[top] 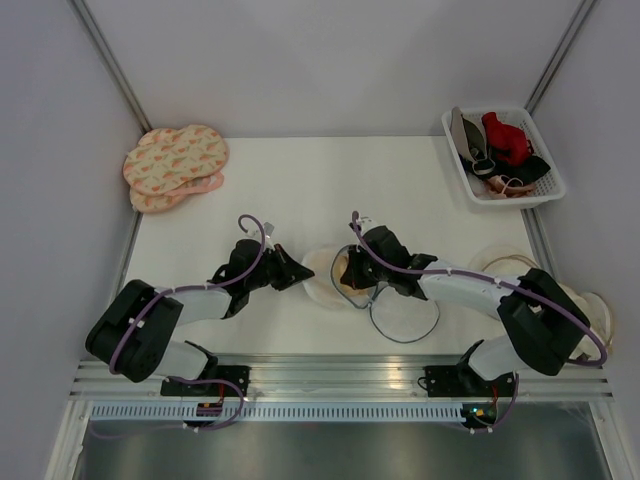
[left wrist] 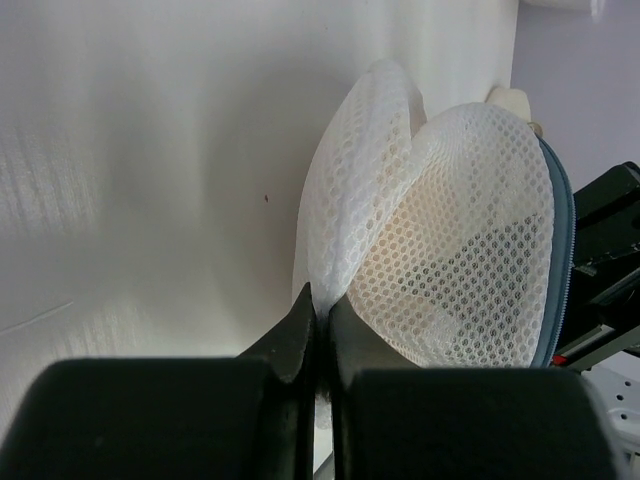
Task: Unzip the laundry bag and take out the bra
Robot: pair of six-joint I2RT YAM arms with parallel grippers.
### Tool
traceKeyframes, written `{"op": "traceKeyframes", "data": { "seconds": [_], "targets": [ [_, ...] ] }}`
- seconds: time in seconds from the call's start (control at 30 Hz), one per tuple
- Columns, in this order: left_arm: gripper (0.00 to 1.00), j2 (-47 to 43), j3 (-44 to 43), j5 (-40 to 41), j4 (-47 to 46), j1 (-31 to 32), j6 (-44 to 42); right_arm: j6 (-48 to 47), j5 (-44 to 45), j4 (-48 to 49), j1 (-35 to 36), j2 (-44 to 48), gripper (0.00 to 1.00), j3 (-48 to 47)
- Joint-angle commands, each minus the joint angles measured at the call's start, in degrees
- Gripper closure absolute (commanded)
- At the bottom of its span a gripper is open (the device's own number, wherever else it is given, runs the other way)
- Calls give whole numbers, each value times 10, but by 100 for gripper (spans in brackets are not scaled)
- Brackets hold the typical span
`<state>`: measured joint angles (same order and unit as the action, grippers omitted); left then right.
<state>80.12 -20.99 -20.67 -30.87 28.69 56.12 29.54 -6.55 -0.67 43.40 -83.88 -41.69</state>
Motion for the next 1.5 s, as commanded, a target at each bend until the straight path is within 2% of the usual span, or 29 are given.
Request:
{"op": "traceKeyframes", "data": {
  "seconds": [0.0, 0.17, 0.27, 0.3, 0.37, 0.47, 0.57, 0.6, 0.63, 0.7, 0.77, 0.9, 0.93, 1.0, 1.07, 1.2, 1.3, 1.47],
  "targets": [
    [98, 0, 3, -22, -51, 0, 19, -17, 41, -20, 3, 34, 100, -1],
    [98, 3, 6, -17, -45, -6, 18, -22, 100, -93, 3, 87, 100, 11],
    [75, 6, 10, -10, -37, -14, 18, -25, 149, -152, 3, 131, 100, 9],
    [58, 9, 11, -8, -35, -16, 18, -26, 153, -165, 3, 153, 100, 8],
    [51, 14, 11, -8, -36, -21, 17, -32, 142, -189, 4, 174, 100, 2],
    [50, 28, 9, -13, -42, -22, 19, -50, 69, -200, 2, 212, 100, -9],
    [50, 40, 6, -17, -46, -23, 22, -61, -41, -181, 1, 255, 100, -15],
    [54, 42, 6, -19, -47, -23, 23, -62, -71, -174, 1, 272, 100, -16],
    [57, 44, 7, -24, -55, -24, 24, -64, -137, -167, 1, 275, 100, -22],
    [60, 44, 11, -26, -65, -24, 30, -66, -177, -168, 0, 272, 100, -31],
    [60, 33, 21, -32, -92, -24, 37, -74, -161, -187, 0, 265, 100, -41],
    [46, -15, 53, -39, -165, -24, 38, -91, -116, -212, -2, 241, 100, -43],
    [44, -28, 57, -32, -166, -24, 35, -92, -100, -230, -2, 235, 100, -51],
    [38, -76, 60, -9, -123, -24, 14, -99, 6, -290, -3, 210, 100, -67],
    [36, -114, 59, 17, -79, -24, -5, -108, 42, -307, -3, 193, 100, -84],
    [22, -202, 61, 52, -9, -24, -45, -102, 15, -292, -3, 172, 99, -88],
    [15, -213, 52, 40, 8, -23, -96, -99, 7, -271, -3, 165, 100, -84],
    [14, -188, 32, 44, 62, -22, -198, -102, -3, -263, -3, 153, 99, -87]
  ]
}}
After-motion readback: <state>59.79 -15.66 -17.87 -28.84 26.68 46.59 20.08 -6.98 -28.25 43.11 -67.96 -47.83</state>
